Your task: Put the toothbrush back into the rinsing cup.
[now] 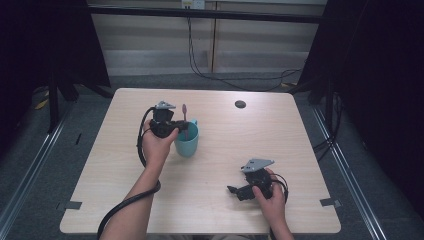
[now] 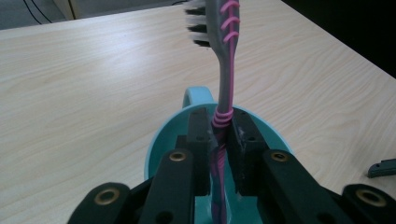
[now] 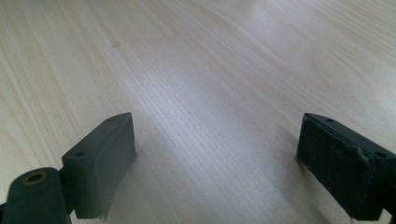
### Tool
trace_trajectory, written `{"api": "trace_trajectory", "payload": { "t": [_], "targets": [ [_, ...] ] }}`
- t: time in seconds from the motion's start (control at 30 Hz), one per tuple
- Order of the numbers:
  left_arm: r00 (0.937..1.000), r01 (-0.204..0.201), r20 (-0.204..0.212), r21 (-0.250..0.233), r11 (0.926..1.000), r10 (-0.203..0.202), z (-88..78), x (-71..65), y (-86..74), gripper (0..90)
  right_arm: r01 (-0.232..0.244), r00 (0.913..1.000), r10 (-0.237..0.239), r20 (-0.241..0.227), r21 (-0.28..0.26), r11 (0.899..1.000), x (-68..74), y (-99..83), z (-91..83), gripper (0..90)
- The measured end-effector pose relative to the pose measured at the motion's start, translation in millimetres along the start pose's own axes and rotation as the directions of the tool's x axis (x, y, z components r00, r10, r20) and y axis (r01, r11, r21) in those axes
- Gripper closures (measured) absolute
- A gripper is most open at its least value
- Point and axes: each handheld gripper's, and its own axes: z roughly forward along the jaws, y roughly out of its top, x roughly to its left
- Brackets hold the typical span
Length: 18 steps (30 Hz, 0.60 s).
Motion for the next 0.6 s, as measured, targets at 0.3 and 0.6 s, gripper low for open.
{"api": "trace_trajectory", "payload": {
  "t": [0.3, 0.6],
  "targets": [
    [1.0, 0.002, 0.001, 0.004, 1.0, -0.002, 2.0, -0.3, -1.1, 79.9, 0.002, 1.0, -0.002, 0.0, 0.001, 1.0, -0.1, 0.0, 0.0, 10.9],
    [0.9999, 0.005, 0.013, 0.011, 0.9999, -0.005, 2.6, -1.2, -1.1, 79.0, 0.002, 1.0, -0.002, 0.0, 0.001, 1.0, 0.0, 0.0, 0.0, 10.9]
  ]
}}
